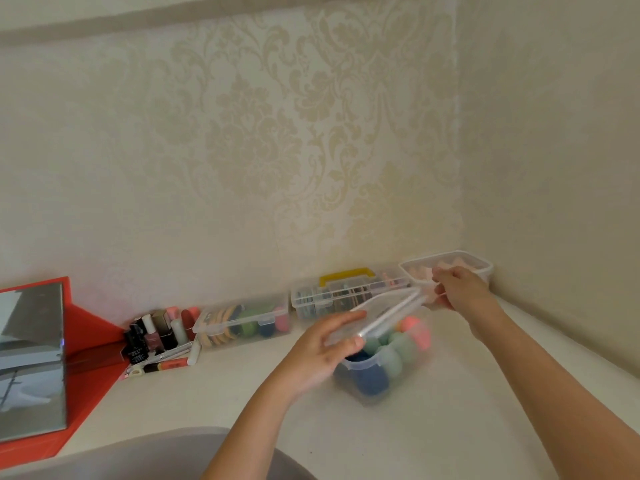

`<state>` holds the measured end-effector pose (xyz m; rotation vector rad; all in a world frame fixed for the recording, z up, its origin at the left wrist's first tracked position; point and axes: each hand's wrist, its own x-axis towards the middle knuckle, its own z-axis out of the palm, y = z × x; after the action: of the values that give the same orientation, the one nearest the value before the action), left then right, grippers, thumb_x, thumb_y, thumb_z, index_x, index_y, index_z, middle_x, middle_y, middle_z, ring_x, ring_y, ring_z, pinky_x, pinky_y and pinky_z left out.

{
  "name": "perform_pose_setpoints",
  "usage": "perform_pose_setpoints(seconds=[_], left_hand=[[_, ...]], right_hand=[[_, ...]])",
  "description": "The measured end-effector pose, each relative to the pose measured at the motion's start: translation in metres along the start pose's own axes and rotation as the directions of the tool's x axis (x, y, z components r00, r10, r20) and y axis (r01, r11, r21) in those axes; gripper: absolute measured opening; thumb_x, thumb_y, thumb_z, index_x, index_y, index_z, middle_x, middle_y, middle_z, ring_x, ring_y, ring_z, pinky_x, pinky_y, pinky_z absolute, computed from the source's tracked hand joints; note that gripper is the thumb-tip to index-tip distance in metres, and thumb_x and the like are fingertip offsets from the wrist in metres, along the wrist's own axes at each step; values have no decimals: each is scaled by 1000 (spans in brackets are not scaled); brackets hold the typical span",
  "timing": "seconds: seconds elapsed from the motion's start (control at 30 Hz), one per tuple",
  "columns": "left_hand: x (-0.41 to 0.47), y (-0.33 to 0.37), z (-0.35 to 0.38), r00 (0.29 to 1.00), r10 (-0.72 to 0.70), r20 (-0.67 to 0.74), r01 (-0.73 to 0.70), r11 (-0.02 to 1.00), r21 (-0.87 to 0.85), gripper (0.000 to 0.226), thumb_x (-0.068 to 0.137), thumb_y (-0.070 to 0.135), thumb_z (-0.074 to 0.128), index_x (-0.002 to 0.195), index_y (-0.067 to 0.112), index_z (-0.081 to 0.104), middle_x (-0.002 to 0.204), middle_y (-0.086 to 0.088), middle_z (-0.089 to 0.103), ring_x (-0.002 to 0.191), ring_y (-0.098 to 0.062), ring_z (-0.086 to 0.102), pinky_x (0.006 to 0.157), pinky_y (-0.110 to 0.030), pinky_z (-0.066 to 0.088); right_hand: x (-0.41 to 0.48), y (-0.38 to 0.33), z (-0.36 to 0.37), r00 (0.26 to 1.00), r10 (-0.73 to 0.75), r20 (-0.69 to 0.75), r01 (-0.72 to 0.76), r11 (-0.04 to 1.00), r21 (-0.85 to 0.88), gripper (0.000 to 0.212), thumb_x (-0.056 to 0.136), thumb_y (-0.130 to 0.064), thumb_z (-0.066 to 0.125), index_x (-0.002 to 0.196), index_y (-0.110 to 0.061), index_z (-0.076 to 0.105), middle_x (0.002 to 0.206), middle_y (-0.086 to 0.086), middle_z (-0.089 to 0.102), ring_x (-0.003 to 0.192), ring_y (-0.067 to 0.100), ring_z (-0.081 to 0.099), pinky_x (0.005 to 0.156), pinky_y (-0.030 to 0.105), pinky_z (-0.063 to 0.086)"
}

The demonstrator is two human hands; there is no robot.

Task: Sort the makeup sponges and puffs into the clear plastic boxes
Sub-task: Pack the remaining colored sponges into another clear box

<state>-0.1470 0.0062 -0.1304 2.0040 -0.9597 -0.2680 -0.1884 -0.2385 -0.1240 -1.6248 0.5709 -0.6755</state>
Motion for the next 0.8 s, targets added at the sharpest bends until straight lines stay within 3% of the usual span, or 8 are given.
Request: perform_pose_setpoints(seconds=[0.1, 0.17, 0.23, 0.37, 0.47, 0.57, 0.67, 0.8], left_hand=[[1, -10, 4, 994, 32, 102, -44, 992, 117, 43, 84, 42, 65, 123, 51, 50, 136, 22, 35, 129, -5, 36, 102, -18, 31], [2, -9, 8, 989, 15, 146, -38, 987, 154, 45, 73, 58, 65, 116, 57, 49, 137, 22, 32, 131, -4, 30, 105, -20, 27], [4, -6, 10, 993, -19, 116, -9, 971, 239, 46, 65, 73, 57, 108, 59, 48, 135, 24, 32, 132, -1, 27, 114, -33, 18], [13, 6, 25, 994, -105, 38, 76, 885, 460, 54, 77, 75, 45, 120, 42, 40, 142, 15, 33, 138, -11, 27, 115, -50, -8], [23, 8, 36, 977, -211, 25, 149, 764, 628, 92, 75, 82, 34, 149, 33, 8, 159, -3, -5, 146, -21, -11, 114, -52, -11], [34, 11, 33, 940, -340, 17, 250, 724, 642, 113, 69, 85, 41, 149, 26, -13, 154, -8, -28, 141, -29, -26, 112, -57, -8], [42, 16, 26, 912, -407, 52, 267, 684, 679, 124, 64, 77, 61, 149, 27, -14, 156, -9, -23, 143, -32, -20, 113, -61, -1], [47, 17, 23, 919, -388, 64, 235, 672, 702, 124, 62, 68, 70, 150, 26, -8, 158, -14, -13, 145, -35, -11, 115, -57, 8]], right_hand=[[-4, 7, 3, 962, 54, 268, -55, 998, -1, 37, 96, -45, 41, 113, -20, 62, 106, 1, 64, 99, 20, 59, 86, 35, 45], [-12, 14, 6, 870, -17, 493, 83, 990, -112, 38, 94, -54, 43, 116, -31, 63, 117, -8, 64, 111, 14, 56, 95, 33, 43], [-17, 20, 7, 787, -42, 616, 184, 968, -170, 40, 88, -50, 56, 126, -36, 58, 131, -13, 56, 120, 7, 49, 100, 26, 35], [-15, 24, 4, 755, -3, 656, 179, 963, -201, 64, 79, -51, 68, 137, -40, 44, 142, -13, 44, 130, 8, 38, 99, 21, 28], [-14, 23, 6, 744, -37, 667, 233, 950, -207, 62, 84, -43, 65, 141, -35, 40, 150, -17, 29, 136, 6, 29, 102, 20, 24], [-10, 25, -1, 691, -61, 721, 277, 943, -185, 65, 86, -32, 65, 143, -32, 35, 149, -25, 12, 133, -1, 23, 103, 17, 24], [-3, 32, -10, 628, -46, 777, 269, 949, -162, 83, 74, -25, 79, 144, -36, 35, 154, -27, 4, 139, 1, 23, 111, 21, 28], [3, 40, -10, 610, -84, 788, 303, 944, -134, 89, 65, -23, 86, 140, -39, 42, 152, -31, 12, 139, -1, 25, 115, 32, 31]])
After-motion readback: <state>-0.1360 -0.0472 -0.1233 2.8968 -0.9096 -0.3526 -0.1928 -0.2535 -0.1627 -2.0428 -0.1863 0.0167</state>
